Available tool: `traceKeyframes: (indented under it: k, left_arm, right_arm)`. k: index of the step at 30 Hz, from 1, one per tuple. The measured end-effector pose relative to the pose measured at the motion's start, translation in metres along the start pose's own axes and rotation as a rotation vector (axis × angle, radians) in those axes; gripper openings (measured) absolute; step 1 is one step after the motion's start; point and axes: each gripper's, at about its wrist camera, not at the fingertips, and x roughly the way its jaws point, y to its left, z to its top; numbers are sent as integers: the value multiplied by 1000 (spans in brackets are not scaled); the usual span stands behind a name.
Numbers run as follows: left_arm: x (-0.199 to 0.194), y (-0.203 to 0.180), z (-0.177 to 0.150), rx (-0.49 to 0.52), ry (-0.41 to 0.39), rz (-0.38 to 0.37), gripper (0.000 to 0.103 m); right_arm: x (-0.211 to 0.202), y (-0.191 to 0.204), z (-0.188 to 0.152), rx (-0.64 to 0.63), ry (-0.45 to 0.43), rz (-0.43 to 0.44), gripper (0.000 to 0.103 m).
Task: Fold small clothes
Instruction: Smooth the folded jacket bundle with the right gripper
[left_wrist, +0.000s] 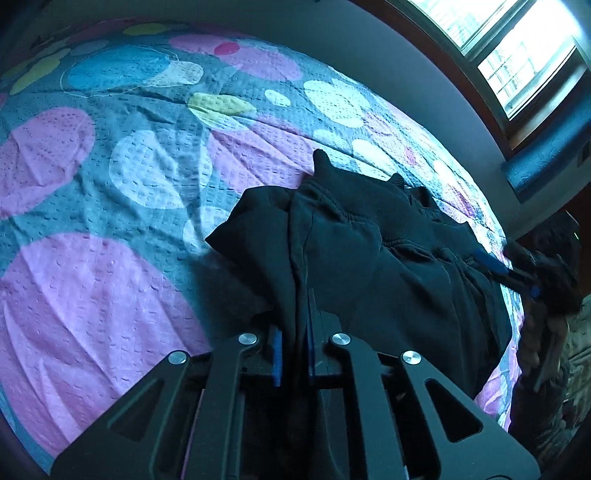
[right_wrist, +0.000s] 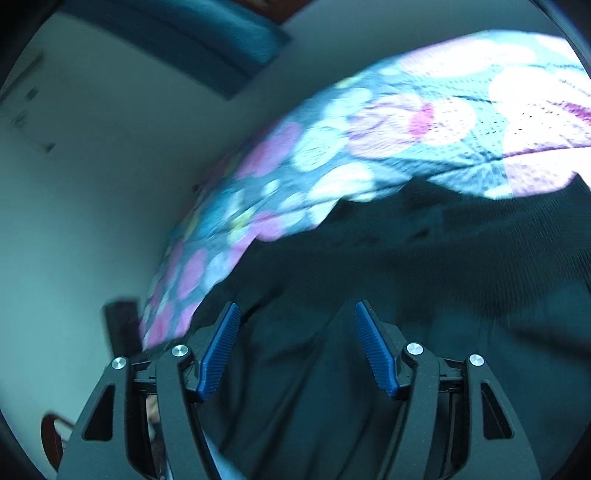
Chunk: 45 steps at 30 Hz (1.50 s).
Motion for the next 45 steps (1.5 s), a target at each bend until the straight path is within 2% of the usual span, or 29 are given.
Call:
traceKeyframes:
  k: [2,5,7,8,11,13,17,20,23,28,31,37,41,43,45]
  left_arm:
    - [-4,-2,0,3,-6,-10,8]
    - [-7,-5,3,-7,-11,-30,8]
    - [-10,-9,4,-1,-15,-36,7]
    - [-11,-13,5,4,-15,-39,7]
    - [-15,-27,11,12,-19,-44,7]
    - [-19,-38,14,26,-25,-35,7]
    - [-28,-62,20,55,-31,-35,7]
    - [-33,-81,21,90,-35,-30,7]
    - [-34,-99,23,113,-33,-32,7]
    - [-33,-136,26,143,-25,-19,6]
    - [-29,-170,30,179,-12,-17,6]
    - [-2,-269,28,327,27,5,6]
    - [34,-335,18,407,69,14,2]
    - [58,-364,10,424,110,-41,0]
    - [80,-391,-4,478,116,-38,0]
  right_arm:
    - [-17,13,-28,-32,18,6,66]
    - [-26,13,-69,-16,69,-17,66]
    - [-8,-1,-95,42,177,-52,67]
    - [0,-9,-102,64,193,-66,67]
    - [8,-27,-105,108,137,15,67]
    - [4,-26,-102,112,135,34,67]
    - [-12,-21,-102,136,92,30,67]
    - [-22,-6,-111,82,48,9,67]
    - [-3,-11,-125,35,97,-36,70]
    - [-18,-26,-117,105,44,95,70]
    - [-35,-33,-121,116,16,108,70]
    - [-76,-52,-134,138,-46,139,70]
    - [-107,-72,-134,169,-106,138,70]
    - [-118,-80,-132,198,-133,147,70]
    - [-133,-94,-138,229,-163,156,70]
